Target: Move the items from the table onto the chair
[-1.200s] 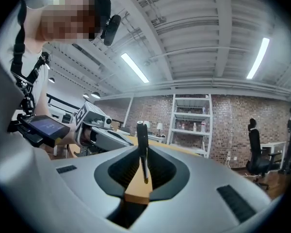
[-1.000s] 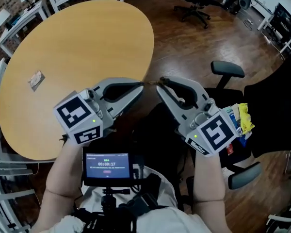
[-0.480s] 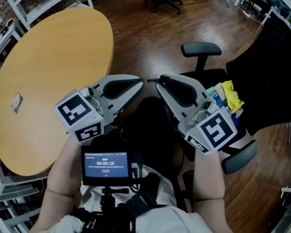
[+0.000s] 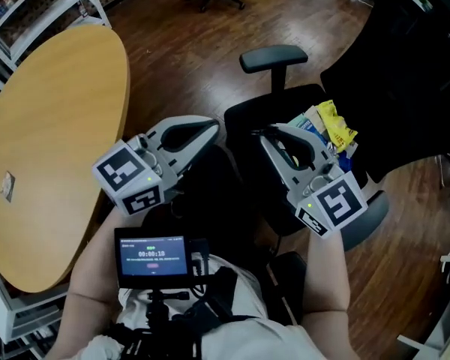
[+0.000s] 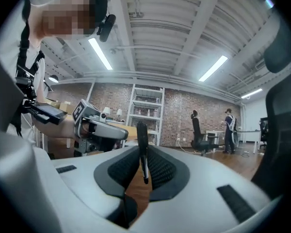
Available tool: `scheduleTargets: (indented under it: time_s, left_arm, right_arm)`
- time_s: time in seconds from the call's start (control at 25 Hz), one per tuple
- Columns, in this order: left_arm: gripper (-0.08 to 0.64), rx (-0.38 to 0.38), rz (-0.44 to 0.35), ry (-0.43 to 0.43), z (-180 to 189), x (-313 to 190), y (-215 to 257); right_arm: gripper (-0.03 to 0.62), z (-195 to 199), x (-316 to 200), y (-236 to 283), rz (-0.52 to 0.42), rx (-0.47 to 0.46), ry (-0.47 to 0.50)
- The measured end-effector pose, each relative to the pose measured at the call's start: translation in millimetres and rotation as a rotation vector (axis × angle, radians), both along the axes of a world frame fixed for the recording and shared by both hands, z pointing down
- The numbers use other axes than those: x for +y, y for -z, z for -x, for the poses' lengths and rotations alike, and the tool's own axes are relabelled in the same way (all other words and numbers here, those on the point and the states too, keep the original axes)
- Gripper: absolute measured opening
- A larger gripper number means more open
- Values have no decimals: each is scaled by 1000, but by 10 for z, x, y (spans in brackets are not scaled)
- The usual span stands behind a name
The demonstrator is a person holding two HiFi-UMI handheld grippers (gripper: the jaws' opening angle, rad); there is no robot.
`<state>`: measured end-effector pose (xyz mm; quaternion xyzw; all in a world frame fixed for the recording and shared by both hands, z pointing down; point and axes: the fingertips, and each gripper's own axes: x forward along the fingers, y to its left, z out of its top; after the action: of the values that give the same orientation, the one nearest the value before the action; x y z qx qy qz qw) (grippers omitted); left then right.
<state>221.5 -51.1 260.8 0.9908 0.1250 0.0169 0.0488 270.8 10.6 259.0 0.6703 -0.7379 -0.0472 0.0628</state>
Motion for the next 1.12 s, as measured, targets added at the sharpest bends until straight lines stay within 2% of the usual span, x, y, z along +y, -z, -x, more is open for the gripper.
scheduleTargets:
  time_s: [0.2,0.4,0.56,0.72,0.88,1.12]
  left_arm:
    - [6,53,88,-105,-226,182,-198]
    - [6,-11,110,-166,-502,410,-559]
    - [6,-46,109,-195,-557,532,-741]
    - [6,-67,90,-212,-634,580,-848]
    - [6,-103,67,-234,-779,632,-1017]
    - [6,-132,98,-243,-886,684,-1192]
  right_arm:
    - [58,-375,281,-412,56,-59,-114]
    - [58,-714,529,-687,98,-87,-205]
    - [59,-868,701,-1052,191,-116,-266]
    - [58,-1040,783,-1447,337,-120,-318]
    - [58,-1139,752,-1815,521,-99,-326]
    - [60,-1433,809,-2549,869,54,-386]
